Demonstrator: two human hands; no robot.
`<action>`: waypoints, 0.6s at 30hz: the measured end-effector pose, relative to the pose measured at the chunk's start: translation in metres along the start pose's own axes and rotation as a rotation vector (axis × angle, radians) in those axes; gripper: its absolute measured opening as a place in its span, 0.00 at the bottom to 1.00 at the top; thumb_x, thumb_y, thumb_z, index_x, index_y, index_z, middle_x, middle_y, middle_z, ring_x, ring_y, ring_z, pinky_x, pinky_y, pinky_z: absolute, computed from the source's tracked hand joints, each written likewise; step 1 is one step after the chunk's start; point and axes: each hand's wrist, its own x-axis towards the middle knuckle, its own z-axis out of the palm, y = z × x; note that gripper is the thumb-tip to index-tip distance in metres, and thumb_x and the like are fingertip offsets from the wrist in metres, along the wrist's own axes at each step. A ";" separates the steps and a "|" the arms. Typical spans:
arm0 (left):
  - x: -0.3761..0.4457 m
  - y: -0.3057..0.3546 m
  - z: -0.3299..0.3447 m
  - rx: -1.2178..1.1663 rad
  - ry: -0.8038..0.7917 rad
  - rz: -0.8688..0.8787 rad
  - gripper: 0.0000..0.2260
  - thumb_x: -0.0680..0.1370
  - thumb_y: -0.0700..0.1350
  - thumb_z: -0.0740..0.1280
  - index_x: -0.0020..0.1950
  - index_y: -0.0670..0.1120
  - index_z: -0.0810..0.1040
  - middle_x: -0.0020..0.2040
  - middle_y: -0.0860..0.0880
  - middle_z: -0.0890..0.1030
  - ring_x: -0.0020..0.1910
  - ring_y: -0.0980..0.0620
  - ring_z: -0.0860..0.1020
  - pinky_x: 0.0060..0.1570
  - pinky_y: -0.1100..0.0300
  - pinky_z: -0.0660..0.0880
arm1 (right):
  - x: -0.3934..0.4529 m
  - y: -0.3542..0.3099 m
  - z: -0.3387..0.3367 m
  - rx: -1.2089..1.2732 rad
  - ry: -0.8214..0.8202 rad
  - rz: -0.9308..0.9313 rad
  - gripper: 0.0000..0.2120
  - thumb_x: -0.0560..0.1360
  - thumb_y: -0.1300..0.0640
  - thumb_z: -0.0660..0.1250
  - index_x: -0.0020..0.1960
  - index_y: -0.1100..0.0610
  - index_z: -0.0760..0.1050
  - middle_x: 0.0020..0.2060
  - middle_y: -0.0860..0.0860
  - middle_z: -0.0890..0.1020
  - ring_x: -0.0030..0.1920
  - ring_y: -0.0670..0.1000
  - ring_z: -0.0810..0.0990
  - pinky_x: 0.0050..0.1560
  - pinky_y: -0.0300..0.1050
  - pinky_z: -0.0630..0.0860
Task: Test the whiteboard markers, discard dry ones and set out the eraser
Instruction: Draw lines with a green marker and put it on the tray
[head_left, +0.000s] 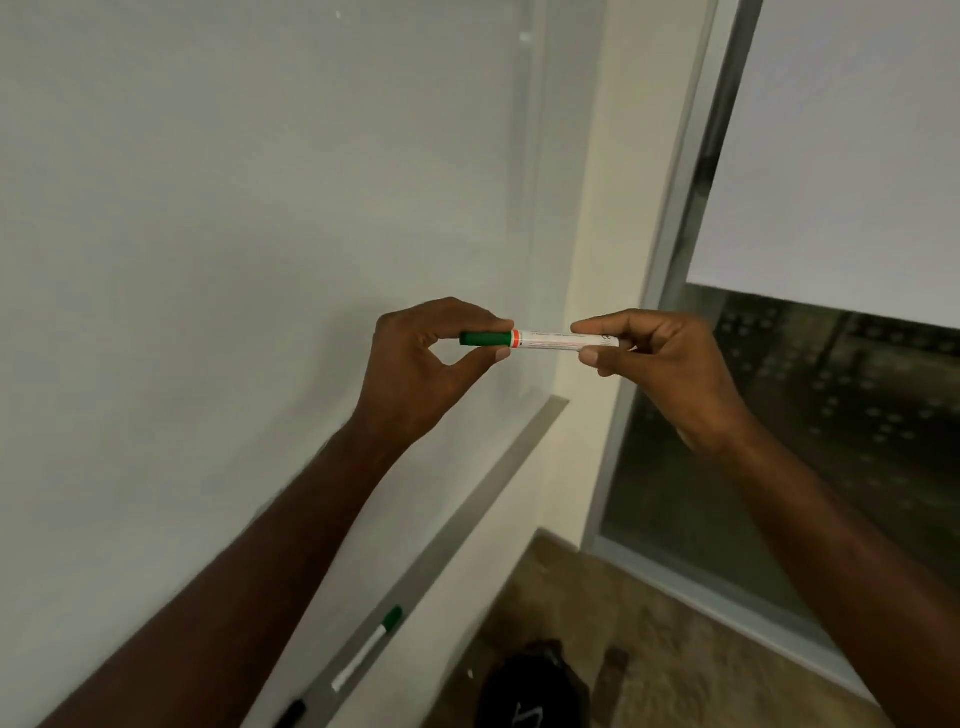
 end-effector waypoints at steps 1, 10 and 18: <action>-0.007 -0.009 0.011 -0.003 -0.020 -0.015 0.09 0.73 0.40 0.78 0.52 0.42 0.86 0.48 0.49 0.86 0.47 0.53 0.84 0.52 0.57 0.79 | -0.004 0.016 -0.002 -0.007 -0.009 0.029 0.13 0.71 0.62 0.77 0.54 0.52 0.85 0.41 0.58 0.86 0.38 0.57 0.79 0.48 0.54 0.80; -0.090 -0.083 0.103 -0.034 -0.204 -0.346 0.10 0.73 0.43 0.77 0.54 0.51 0.87 0.51 0.57 0.86 0.51 0.61 0.84 0.54 0.55 0.80 | -0.043 0.151 -0.003 -0.219 -0.094 0.230 0.11 0.71 0.63 0.77 0.52 0.55 0.86 0.44 0.53 0.87 0.41 0.57 0.84 0.48 0.56 0.82; -0.178 -0.144 0.168 0.104 -0.460 -0.396 0.12 0.73 0.44 0.77 0.56 0.50 0.86 0.54 0.51 0.86 0.49 0.54 0.86 0.51 0.52 0.82 | -0.090 0.247 0.011 -0.732 -0.482 0.247 0.11 0.81 0.53 0.65 0.60 0.51 0.83 0.52 0.51 0.86 0.49 0.49 0.83 0.55 0.48 0.81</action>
